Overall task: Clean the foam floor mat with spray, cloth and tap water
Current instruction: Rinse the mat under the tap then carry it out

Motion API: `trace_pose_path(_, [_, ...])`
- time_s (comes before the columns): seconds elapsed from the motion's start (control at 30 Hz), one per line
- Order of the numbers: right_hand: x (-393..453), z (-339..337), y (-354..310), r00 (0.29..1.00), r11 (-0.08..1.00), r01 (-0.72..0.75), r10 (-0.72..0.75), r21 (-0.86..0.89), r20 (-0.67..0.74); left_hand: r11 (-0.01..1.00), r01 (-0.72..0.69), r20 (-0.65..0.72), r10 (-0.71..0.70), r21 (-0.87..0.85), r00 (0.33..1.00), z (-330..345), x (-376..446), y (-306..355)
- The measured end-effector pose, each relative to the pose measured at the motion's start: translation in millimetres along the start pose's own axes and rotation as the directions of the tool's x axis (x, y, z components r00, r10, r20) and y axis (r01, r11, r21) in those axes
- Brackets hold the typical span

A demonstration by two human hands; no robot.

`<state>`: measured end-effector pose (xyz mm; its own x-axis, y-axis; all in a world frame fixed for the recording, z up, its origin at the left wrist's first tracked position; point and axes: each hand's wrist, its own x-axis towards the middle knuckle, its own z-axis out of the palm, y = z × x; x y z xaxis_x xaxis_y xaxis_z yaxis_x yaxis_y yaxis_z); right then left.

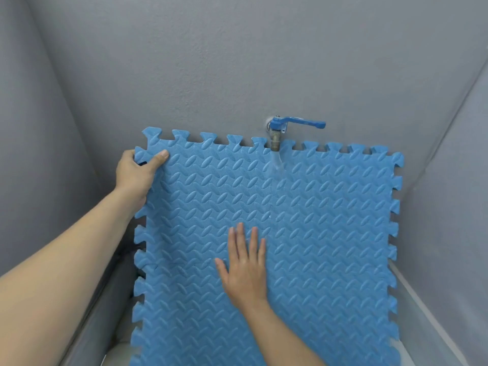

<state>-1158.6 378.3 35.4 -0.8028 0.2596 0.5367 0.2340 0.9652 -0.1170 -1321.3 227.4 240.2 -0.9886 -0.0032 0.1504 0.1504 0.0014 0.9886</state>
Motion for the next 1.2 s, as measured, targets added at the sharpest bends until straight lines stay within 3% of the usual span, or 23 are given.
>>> trace_pose_path(0.07, [-23, 14, -24, 0.939, 0.941, 0.336, -0.331, -0.048, 0.090, 1.000, -0.006, -0.005, 0.006, 0.008, 1.000, 4, -5, 1])
trace_pose_path(0.13, [-53, 23, -16, 0.827, 0.830, 0.550, -0.525, -0.096, 0.201, 1.000, -0.009, 0.009, 0.009, 0.004, 1.000, 7, -9, 4])
trace_pose_path(0.2, [-83, 25, 19, 0.757, 0.756, 0.637, -0.579, -0.150, 0.303, 1.000, -0.007, 0.031, 0.008, -0.012, 0.999, 6, -11, 6])
trace_pose_path(0.27, [-104, 18, 64, 0.743, 0.724, 0.656, -0.569, -0.213, 0.352, 1.000, -0.003, 0.036, 0.003, -0.011, 0.999, 2, -12, 4])
trace_pose_path(0.37, [-115, -9, 133, 0.863, 0.819, 0.486, -0.394, -0.306, 0.315, 1.000, -0.007, 0.045, 0.007, 0.002, 0.999, -2, -14, 5])
trace_pose_path(0.43, [-108, -36, 172, 0.950, 0.933, 0.229, -0.154, -0.276, 0.270, 0.999, -0.025, 0.031, 0.025, 0.019, 0.999, -3, -16, 7])
trace_pose_path(0.5, [-94, -62, 195, 0.967, 0.975, -0.013, 0.069, -0.220, 0.245, 0.999, -0.039, 0.019, 0.038, 0.033, 0.999, -7, -16, 7])
trace_pose_path(0.53, [-88, -69, 198, 0.963, 0.977, -0.057, 0.108, -0.204, 0.248, 0.999, -0.042, 0.015, 0.041, 0.035, 0.999, -11, -16, 8])
trace_pose_path(0.73, [-39, -61, 124, 0.913, 0.989, -0.115, 0.143, -0.095, 0.381, 0.997, -0.063, 0.004, 0.062, 0.055, 0.998, -29, -14, 14])
trace_pose_path(0.83, [-28, -70, 101, 0.915, 0.994, -0.059, 0.090, -0.089, 0.394, 0.992, -0.088, 0.017, 0.086, 0.095, 0.996, -30, -13, 16])
trace_pose_path(0.93, [-2, -107, 106, 0.998, 0.999, 0.013, -0.010, -0.045, 0.069, 0.988, -0.081, 0.020, 0.079, 0.128, 0.997, -28, -14, 18])
trace_pose_path(1.03, [55, -168, 108, 0.960, 0.983, -0.113, 0.145, 0.143, -0.238, 0.990, -0.054, 0.023, 0.052, 0.127, 0.998, -26, -12, 17])
trace_pose_path(1.13, [116, -223, 110, 0.918, 0.975, -0.138, 0.192, 0.174, -0.346, 0.988, -0.039, 0.047, 0.032, 0.150, 0.998, -24, -13, 17])
trace_pose_path(1.2, [149, -241, 110, 0.954, 0.989, -0.099, 0.126, 0.112, -0.273, 0.986, -0.030, 0.060, 0.020, 0.161, 0.998, -23, -14, 19])
